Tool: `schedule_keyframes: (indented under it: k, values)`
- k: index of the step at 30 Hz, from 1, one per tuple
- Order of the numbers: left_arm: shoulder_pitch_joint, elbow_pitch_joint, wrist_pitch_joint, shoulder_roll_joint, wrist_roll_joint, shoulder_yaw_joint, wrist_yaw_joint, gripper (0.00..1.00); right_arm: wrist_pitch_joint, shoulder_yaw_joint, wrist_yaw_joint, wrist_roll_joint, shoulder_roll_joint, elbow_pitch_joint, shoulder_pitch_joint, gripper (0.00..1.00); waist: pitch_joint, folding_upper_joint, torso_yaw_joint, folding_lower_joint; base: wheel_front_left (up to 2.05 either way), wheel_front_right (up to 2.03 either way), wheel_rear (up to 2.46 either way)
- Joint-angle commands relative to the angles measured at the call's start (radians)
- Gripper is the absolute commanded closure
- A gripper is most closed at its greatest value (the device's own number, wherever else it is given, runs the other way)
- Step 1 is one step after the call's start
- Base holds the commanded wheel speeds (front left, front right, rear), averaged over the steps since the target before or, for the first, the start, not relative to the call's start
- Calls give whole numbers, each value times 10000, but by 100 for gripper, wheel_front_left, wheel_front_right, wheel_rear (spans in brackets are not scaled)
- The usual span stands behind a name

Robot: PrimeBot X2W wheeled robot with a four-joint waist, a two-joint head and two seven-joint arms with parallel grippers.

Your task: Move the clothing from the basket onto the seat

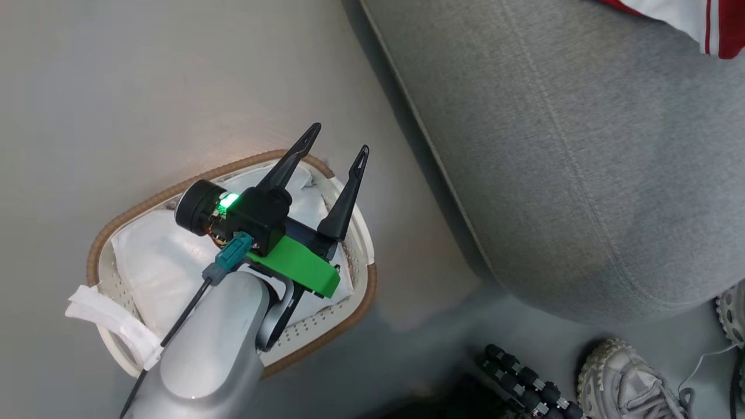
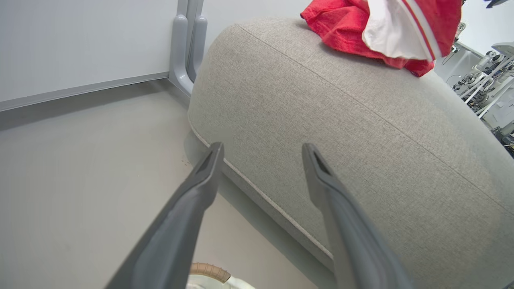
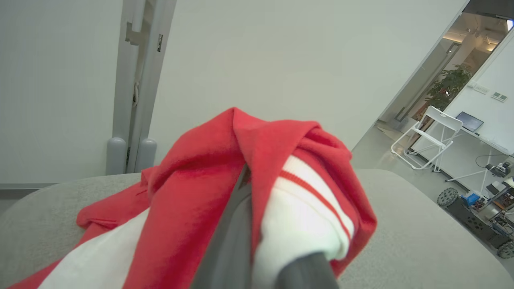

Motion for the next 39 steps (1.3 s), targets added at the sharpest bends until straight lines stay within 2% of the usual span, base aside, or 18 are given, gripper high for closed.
schedule_keyframes:
  k: [1, 3, 4, 5, 6, 7, 8, 18, 24, 39]
  values:
    - [-215, -42, -3, 85, 50, 7, -31, 0, -45, -134, -14, -52, 83, 44, 167, 97, 366, -1, 330, -2, 0, 0, 0]
    - [-208, -54, -3, 44, 27, 84, -31, 0, -45, -214, -14, -143, 250, 29, 415, 90, 394, -1, 360, -2, 0, 0, 0]
    - [-197, -59, -4, 30, 20, 105, -31, 0, -45, -245, -14, -159, 321, 14, 532, 80, 384, -1, 365, -2, 0, 0, 0]
    - [-173, -56, -3, 29, 12, 130, -31, 0, -45, -248, -14, -169, 415, 9, 681, 62, 342, -1, 359, -2, 0, 0, 0]
    - [-145, -50, -3, 31, 2, 152, -31, 0, -45, -242, -14, -176, 476, 0, 803, 62, 296, -1, 346, -2, 0, 0, 0]
    - [-109, -45, -3, 41, 8, 168, -31, 0, -45, -249, -14, -158, 546, -12, 945, 22, 236, -1, 327, -2, 0, 0, 0]
    - [-79, -31, -3, 57, 18, 186, -31, 0, -45, -251, -14, -124, 613, -33, 1059, 0, 171, -1, 305, -2, 0, 0, 0]
    - [327, 106, -3, -30, -23, 614, -31, 0, -45, 63, -14, 175, 1207, -806, 3007, 0, -913, -1, 164, -2, 0, 0, 0]
    - [753, 178, -4, -179, -33, 1011, -31, 0, -45, 197, -14, 340, 1519, -1060, 4175, 0, -1636, -1, 359, -2, 0, 0, 0]
    - [2244, -19, -4, -782, 391, 3637, -31, 0, -45, 1368, -14, 551, 2540, -2263, 5731, 0, -3172, -1, 1851, -2, 0, 0, 0]
